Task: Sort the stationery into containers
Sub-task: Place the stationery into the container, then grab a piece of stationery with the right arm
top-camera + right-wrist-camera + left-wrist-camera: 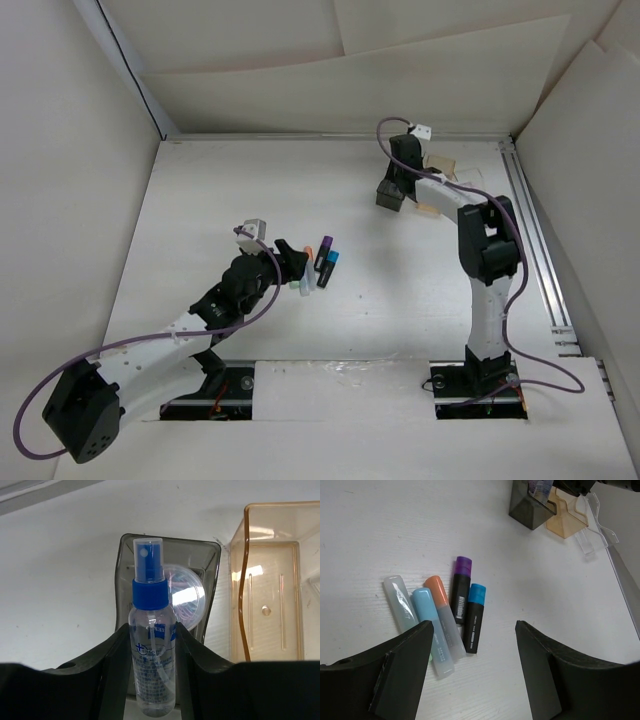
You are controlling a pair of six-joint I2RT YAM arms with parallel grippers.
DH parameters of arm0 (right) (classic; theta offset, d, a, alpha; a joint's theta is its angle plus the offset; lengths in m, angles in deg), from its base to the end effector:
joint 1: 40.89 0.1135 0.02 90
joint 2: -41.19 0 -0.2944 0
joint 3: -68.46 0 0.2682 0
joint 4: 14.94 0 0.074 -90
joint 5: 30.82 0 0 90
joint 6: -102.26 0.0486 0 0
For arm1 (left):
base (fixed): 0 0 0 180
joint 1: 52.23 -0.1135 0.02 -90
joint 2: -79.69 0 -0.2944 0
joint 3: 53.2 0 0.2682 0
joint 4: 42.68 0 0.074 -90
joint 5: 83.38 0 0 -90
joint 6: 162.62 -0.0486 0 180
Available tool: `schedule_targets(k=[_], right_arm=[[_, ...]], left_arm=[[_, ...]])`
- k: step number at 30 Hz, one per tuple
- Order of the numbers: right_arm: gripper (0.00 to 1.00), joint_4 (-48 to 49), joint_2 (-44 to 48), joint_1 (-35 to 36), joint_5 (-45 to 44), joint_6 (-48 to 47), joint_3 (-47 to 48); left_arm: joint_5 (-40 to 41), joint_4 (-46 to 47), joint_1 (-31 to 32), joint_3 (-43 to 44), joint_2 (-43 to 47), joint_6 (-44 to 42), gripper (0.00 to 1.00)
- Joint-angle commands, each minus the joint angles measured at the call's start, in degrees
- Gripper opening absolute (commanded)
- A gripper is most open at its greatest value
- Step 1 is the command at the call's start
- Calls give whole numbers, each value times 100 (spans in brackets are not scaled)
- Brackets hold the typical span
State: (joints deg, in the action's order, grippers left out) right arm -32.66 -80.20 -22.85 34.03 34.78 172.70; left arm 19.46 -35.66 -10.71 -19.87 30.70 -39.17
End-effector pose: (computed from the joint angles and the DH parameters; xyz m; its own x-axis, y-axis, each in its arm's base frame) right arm 0.5069 0.1434 0.2183 -0.4825 0.2075 -0.8509 0.2555 0.9626 0.0898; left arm 0.1607 -0.1279 0.2450 -0.3594 -0.3996 -0.8433 0.3400 0.7855 -0.5171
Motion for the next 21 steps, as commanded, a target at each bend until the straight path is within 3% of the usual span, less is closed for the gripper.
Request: schedule_targets(k=[1, 3, 4, 7, 13, 15, 17, 19, 20, 21], right_arm=[[15, 497, 326, 68, -333, 59, -130], [21, 497, 439, 129, -333, 59, -288], [31, 567, 510, 129, -333, 59, -350], [50, 620, 799, 182, -333, 59, -482], [75, 620, 1494, 296, -148, 7, -789], [75, 499, 1793, 357, -44, 6, -869], [68, 349, 1995, 419, 88, 6, -1061], [52, 173, 2302, 620, 490, -63, -1263], [39, 94, 2390, 708, 632, -64, -1491], [16, 32, 2530, 805, 808, -64, -1615]], left_arm=[[-54, 282, -21, 210, 21, -41, 63], [-54, 282, -21, 210, -31, -41, 63], [-54, 282, -21, 210, -31, -41, 63], [8, 212, -21, 210, -31, -41, 63], [262, 150, -21, 262, -31, 12, 61], [315, 89, -21, 262, -31, 12, 61], [368, -25, -21, 262, -31, 65, 59], [535, -218, -21, 324, -31, 135, 56], [587, -297, -21, 394, -31, 135, 54], [640, -455, -21, 394, -84, 214, 50]])
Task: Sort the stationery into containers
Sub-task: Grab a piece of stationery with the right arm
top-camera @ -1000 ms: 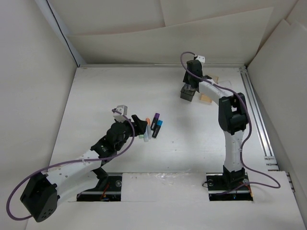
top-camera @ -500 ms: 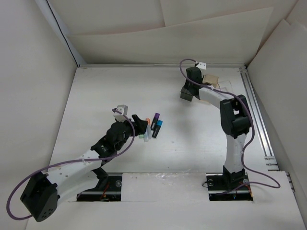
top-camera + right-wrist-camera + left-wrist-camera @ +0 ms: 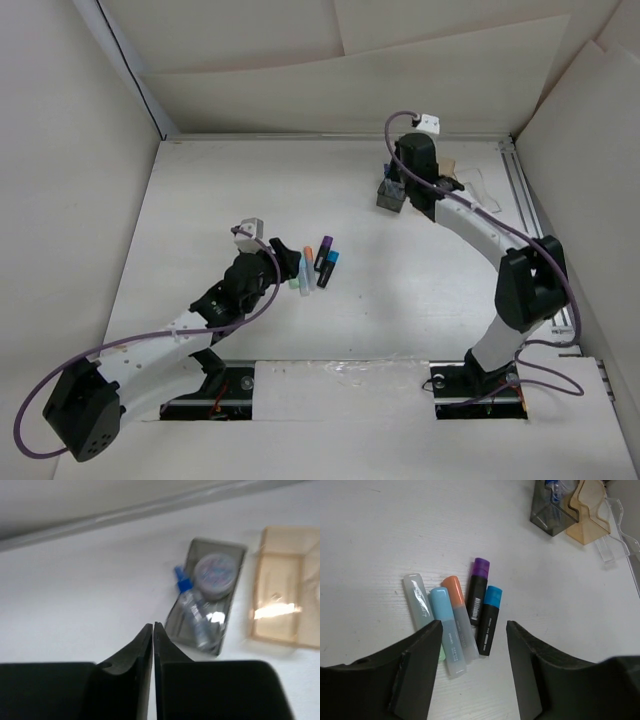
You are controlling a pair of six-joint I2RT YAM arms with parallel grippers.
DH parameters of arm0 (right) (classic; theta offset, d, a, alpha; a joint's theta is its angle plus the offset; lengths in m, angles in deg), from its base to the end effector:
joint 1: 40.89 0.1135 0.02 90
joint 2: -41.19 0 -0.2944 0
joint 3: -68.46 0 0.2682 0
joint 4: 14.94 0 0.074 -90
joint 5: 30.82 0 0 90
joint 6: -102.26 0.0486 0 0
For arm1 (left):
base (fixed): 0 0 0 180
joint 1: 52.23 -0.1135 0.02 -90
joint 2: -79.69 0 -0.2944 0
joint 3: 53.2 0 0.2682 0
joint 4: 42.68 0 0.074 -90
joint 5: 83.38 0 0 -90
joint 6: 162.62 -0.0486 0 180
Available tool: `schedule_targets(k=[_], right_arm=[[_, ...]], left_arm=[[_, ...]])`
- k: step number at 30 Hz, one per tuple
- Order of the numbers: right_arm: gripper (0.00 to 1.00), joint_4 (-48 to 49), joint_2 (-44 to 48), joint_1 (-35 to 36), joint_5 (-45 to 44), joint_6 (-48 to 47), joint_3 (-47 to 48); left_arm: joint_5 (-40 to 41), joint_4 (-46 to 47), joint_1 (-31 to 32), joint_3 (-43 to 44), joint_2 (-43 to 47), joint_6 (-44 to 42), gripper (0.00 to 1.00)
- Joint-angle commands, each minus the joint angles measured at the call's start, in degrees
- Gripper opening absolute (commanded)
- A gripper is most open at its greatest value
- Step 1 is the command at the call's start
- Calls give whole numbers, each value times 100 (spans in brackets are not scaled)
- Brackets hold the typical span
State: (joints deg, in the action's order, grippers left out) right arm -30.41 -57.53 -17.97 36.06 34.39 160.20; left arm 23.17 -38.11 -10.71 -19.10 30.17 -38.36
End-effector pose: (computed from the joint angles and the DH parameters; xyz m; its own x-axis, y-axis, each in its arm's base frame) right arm 0.4132 0.1540 0.3266 -0.3348 0.2346 -0.9126 0.1103 0.9716 0.2093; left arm 0.1633 -0.1261 0.2434 -0.3563 -0.4053 -0.8419 0.2727 0.8167 -0.5086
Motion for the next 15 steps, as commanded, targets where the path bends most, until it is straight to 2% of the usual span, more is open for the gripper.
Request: schedule_targets(k=[1, 2, 3, 7, 10, 11, 15], right_arm=[[7, -255, 265, 423, 1067, -25, -496], [2, -316, 326, 685, 1229, -25, -593], [0, -386, 327, 853, 1317, -25, -760], [3, -545, 161, 1714, 1432, 212, -1034], [17, -790, 89, 2277, 1275, 406, -1165], [28, -852, 89, 2383, 1187, 563, -1253], [51, -853, 142, 2761, 870, 907, -1561]], left_arm=[[321, -272, -21, 370, -32, 133, 49], [391, -325, -21, 370, -32, 212, 48], [444, -387, -21, 370, -84, 291, 47], [559, -913, -73, 554, -207, 415, 44], [612, -1134, -74, 555, -260, 528, 43], [612, -1195, -74, 555, -260, 590, 41], [612, -1196, -74, 424, -260, 714, 41]])
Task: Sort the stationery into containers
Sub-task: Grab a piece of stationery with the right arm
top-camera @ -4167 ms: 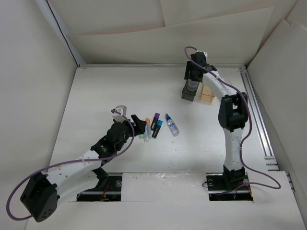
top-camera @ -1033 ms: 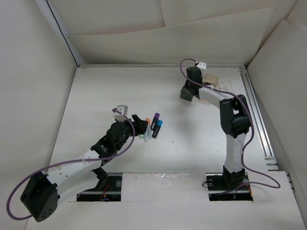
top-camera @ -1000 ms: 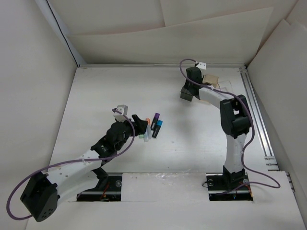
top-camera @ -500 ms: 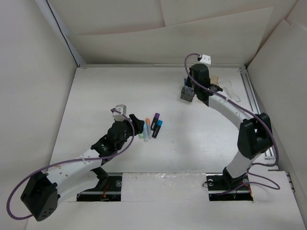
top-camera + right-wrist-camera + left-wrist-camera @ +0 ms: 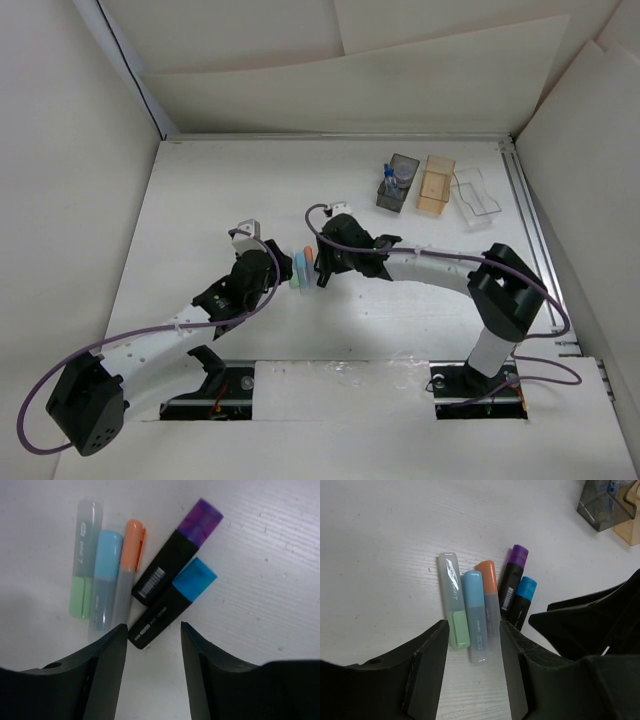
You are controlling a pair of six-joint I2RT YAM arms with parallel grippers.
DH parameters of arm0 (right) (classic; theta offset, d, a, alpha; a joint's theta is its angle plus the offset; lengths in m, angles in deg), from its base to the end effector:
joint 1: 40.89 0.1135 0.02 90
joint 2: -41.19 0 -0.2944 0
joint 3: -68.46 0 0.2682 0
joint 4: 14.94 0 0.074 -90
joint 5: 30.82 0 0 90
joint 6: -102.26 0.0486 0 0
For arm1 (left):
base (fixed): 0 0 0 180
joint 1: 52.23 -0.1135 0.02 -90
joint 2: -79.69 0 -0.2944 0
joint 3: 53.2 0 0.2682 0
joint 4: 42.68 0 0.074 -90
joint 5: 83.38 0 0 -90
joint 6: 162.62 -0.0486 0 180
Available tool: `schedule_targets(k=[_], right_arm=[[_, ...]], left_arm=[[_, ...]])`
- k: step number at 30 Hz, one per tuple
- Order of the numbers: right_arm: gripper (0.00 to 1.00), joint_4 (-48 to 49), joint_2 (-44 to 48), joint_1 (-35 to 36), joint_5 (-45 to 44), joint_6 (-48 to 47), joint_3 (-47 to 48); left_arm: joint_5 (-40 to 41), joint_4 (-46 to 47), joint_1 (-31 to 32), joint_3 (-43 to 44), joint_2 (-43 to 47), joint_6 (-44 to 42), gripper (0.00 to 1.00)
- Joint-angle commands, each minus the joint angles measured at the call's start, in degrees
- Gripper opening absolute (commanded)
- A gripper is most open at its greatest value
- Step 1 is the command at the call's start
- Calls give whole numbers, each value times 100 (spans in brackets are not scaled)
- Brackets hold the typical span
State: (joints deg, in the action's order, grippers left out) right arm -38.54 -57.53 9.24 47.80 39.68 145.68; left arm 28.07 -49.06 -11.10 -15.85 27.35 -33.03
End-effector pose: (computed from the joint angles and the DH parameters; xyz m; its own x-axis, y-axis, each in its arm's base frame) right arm 0.2638 0.3009 0.2200 -0.7084 -0.1439 -0.6909 -0.3795 0.9031 0.2010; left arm 0.1700 -0.1249 0.2337 -0.4382 -0.4048 -0.8026 0.0992 0.8656 -0.4908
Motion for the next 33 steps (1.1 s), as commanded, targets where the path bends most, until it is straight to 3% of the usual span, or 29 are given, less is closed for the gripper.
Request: schedule_targets(k=[1, 7, 22, 26, 27, 29, 30, 33], right_arm=[[53, -40, 142, 41, -304, 430, -110], [57, -154, -226, 94, -672, 739, -251], [54, -92, -798, 94, -567, 791, 286], [45, -92, -562, 225, -620, 791, 286], [37, -92, -457, 286, -707, 791, 286], [32, -92, -377, 339, -778, 791, 286], [32, -92, -376, 340, -778, 791, 286], [45, -92, -376, 340, -778, 791, 286]], left_arm=[[122, -49, -34, 98, 22, 180, 41], [122, 13, -34, 98, 22, 180, 40], [-45, 488, -34, -17, 22, 66, 41], [-45, 541, -34, -69, 74, 66, 41], [-45, 541, -34, -122, 74, 66, 41], [-45, 541, -34, -122, 154, 66, 41], [-45, 541, -34, -122, 214, 66, 41], [-45, 462, -34, -122, 390, 66, 41]])
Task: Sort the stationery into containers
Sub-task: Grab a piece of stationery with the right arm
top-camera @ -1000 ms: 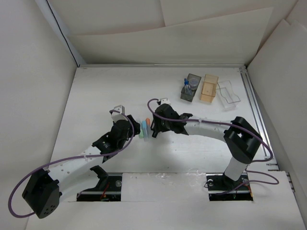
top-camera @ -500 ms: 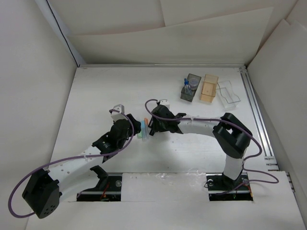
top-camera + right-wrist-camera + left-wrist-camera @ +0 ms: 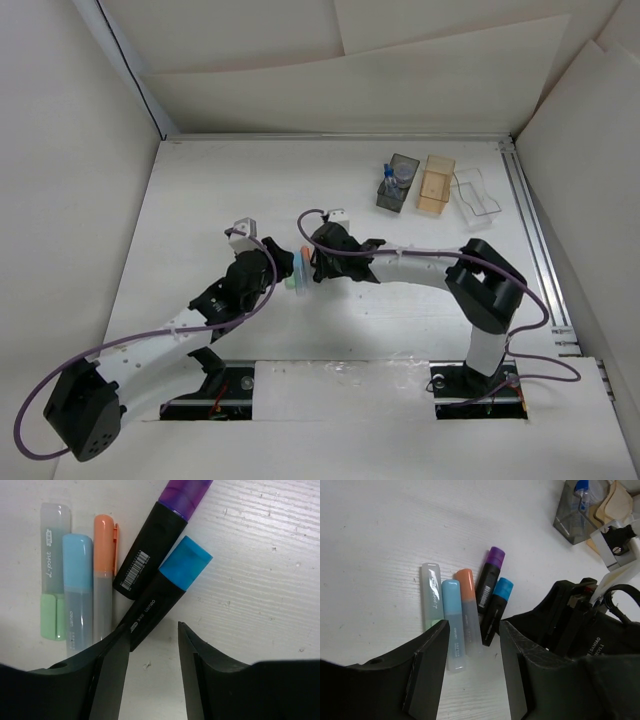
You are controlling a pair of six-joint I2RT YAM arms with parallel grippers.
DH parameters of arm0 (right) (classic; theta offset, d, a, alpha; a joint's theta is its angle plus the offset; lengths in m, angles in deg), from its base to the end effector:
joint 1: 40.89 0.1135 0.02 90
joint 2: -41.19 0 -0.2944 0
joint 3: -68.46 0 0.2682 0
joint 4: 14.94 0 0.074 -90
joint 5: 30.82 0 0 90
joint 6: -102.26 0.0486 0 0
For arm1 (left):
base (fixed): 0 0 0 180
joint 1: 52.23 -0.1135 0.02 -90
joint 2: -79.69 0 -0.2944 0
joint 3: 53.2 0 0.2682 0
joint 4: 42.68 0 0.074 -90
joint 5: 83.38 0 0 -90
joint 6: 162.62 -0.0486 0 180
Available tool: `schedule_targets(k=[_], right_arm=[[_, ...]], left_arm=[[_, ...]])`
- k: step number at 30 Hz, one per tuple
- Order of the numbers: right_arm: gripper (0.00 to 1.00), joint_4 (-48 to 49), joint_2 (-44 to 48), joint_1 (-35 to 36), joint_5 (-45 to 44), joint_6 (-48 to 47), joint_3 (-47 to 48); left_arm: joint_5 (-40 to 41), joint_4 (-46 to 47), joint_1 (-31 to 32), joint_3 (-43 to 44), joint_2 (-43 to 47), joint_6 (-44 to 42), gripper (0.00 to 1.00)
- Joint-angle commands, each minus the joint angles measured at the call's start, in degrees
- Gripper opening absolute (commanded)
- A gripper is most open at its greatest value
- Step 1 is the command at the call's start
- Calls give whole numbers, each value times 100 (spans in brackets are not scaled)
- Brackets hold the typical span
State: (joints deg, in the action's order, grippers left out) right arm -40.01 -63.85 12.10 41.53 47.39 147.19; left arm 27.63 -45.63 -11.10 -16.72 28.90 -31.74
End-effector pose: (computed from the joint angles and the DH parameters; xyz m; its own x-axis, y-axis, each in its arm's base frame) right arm 0.2597 0.3200 0.1849 -0.7570 -0.0932 -0.6468 -0.2585 0.9517 0.1654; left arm 0.1680 -0.1235 0.2399 -0.4021 -0.4600 -0.7917 0.1230 0.8296 -0.5446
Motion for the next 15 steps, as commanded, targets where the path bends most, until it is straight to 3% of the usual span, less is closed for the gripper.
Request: schedule_targets(k=[1, 15], right_arm=[[50, 54, 99, 53, -151, 20, 204], [53, 54, -527, 53, -494, 81, 645]], left_arm=[[-1, 49, -34, 17, 357, -63, 41], [8, 48, -34, -96, 543, -116, 41]])
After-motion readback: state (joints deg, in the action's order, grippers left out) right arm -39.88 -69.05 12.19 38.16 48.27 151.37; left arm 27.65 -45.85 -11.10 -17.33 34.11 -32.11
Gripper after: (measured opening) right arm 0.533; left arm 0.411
